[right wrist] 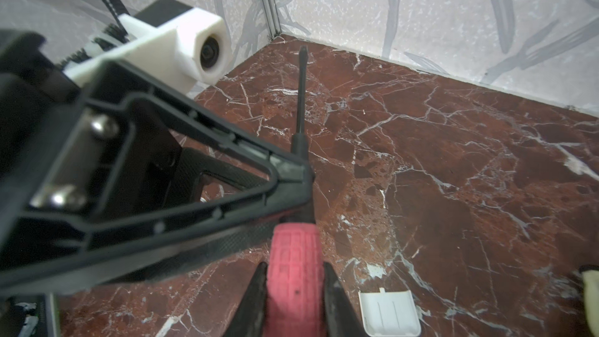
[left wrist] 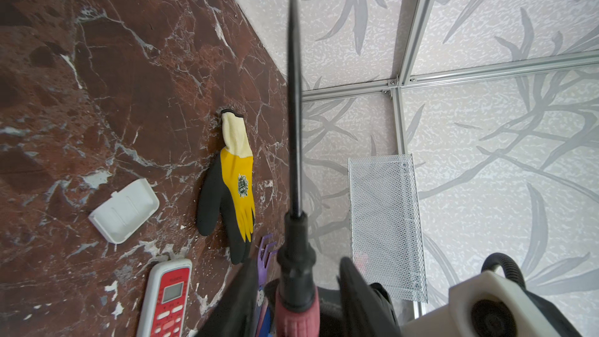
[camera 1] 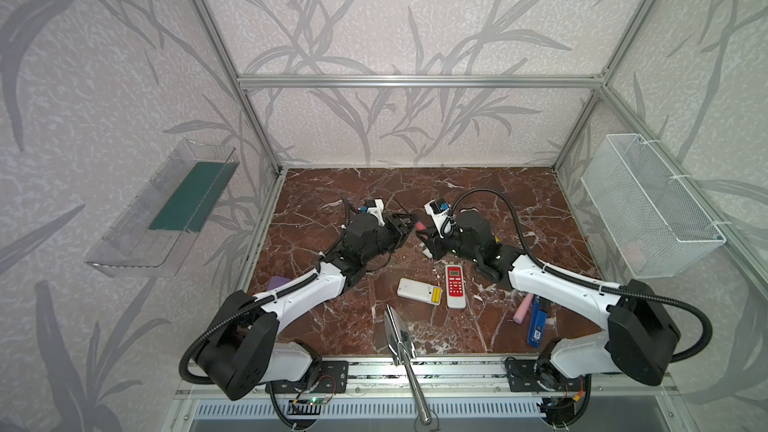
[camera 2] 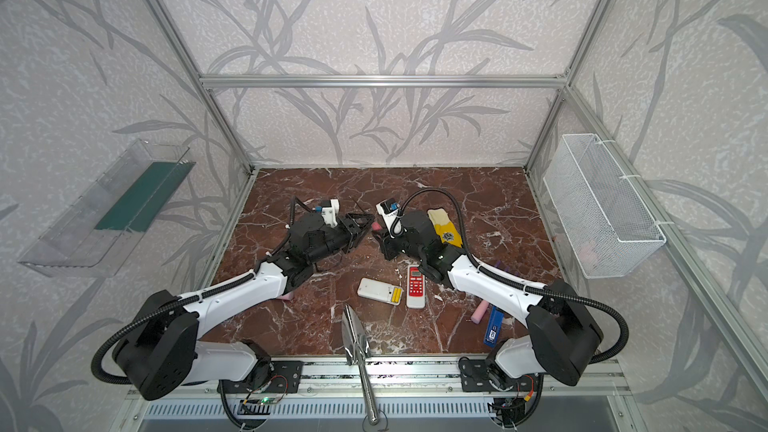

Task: Unload the batteries from the remote control
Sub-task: 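Release the screwdriver with the left gripper while the right gripper holds it, then grasp the opened white remote with the left gripper while the right carries the screwdriver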

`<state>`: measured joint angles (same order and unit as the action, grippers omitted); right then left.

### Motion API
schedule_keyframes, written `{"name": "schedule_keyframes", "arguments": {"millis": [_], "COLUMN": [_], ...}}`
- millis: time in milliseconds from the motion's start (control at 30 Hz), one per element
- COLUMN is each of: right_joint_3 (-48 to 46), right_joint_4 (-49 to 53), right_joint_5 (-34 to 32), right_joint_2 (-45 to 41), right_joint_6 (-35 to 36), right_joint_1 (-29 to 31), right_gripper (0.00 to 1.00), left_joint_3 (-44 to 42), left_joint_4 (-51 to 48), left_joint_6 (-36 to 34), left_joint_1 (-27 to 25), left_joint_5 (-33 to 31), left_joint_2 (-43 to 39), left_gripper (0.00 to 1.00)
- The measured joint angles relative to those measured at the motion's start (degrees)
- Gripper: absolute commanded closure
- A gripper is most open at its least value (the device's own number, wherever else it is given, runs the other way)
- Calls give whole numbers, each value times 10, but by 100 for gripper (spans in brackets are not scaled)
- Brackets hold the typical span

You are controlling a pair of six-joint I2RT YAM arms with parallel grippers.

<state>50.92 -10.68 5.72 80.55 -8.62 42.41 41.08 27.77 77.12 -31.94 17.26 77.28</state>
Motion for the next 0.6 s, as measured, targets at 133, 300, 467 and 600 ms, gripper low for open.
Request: {"name": "schedule_keyframes", "arguments": {"millis": [133,300,467,600], "right_joint_3": [-15,-54,-82,-89], "right_joint_4": [30,55,90,124], "right_joint_5": [-35,-68,-93,-105], "right_joint_2": [-28,-72,-108,-130], "right_joint_6": [43,89,123,138], "right_joint_1": [0,0,0,0], "right_gripper": [100,100,100,100], "left_joint_3": [0,12,83,138], "left_joint_4": [-24,-118,-262,-357], "left_joint_6": [-23,-78,-185,-274], "left_joint_1": [24,47,51,51], "left_joint_5": [7,7,-9,-36], "left_joint_2": [-2,-22,-30,-30], "left_gripper": [10,1,0,1]}}
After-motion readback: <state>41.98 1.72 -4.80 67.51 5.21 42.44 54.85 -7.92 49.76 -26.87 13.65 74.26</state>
